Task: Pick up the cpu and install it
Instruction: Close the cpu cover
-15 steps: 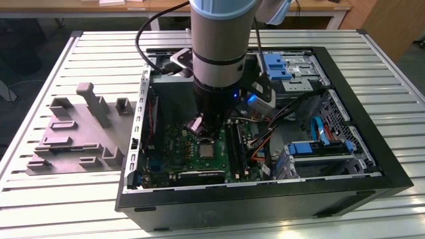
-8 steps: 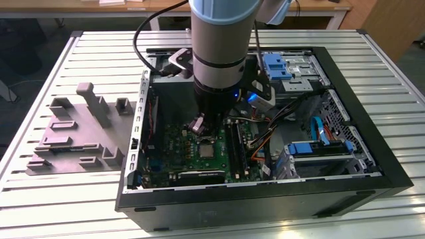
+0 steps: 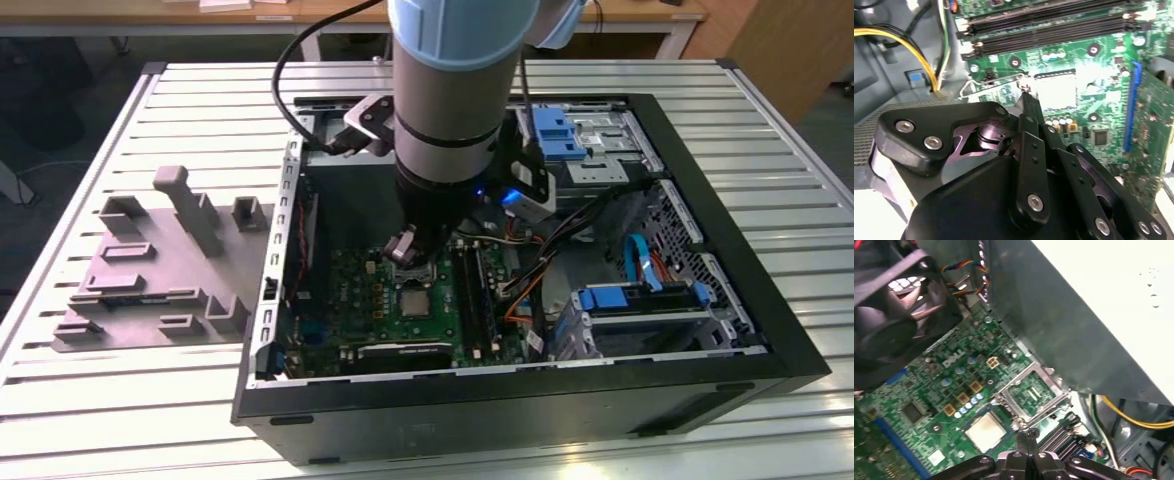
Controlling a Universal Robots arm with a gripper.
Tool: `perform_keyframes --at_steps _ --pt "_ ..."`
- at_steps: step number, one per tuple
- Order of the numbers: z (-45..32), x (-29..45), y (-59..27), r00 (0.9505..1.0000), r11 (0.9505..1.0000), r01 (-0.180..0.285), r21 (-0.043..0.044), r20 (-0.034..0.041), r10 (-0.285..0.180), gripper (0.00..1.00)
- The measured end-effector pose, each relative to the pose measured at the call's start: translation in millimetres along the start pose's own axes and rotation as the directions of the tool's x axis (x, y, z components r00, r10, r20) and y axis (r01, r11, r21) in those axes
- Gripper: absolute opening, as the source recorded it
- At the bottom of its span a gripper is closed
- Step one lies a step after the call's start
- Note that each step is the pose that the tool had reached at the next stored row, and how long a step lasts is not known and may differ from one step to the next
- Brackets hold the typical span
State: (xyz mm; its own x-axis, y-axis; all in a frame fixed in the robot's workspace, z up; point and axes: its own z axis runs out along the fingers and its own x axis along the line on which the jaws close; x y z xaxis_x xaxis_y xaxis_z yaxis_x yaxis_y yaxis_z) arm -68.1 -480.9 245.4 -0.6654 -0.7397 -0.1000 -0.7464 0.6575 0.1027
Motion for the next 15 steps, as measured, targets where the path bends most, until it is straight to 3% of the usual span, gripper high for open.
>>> perform_keyframes --at_steps 1,3,11,15 --pt "0.3 -0.5 -0.5 1.0000 1.0000 0.000 -0.0066 0.0071 0.000 0.11" --pt "0.4 -0.8 -0.6 0.9999 0.9999 0.000 -0.0114 0.0122 0.000 0.11" --pt "0.5 -0.8 -0.7 0.9999 0.9999 0.000 -0.0120 0.0128 0.000 0.11" --pt "0.5 -0.8 -0.7 0.9999 0.9999 0.000 -0.0156 0.0168 0.000 0.11"
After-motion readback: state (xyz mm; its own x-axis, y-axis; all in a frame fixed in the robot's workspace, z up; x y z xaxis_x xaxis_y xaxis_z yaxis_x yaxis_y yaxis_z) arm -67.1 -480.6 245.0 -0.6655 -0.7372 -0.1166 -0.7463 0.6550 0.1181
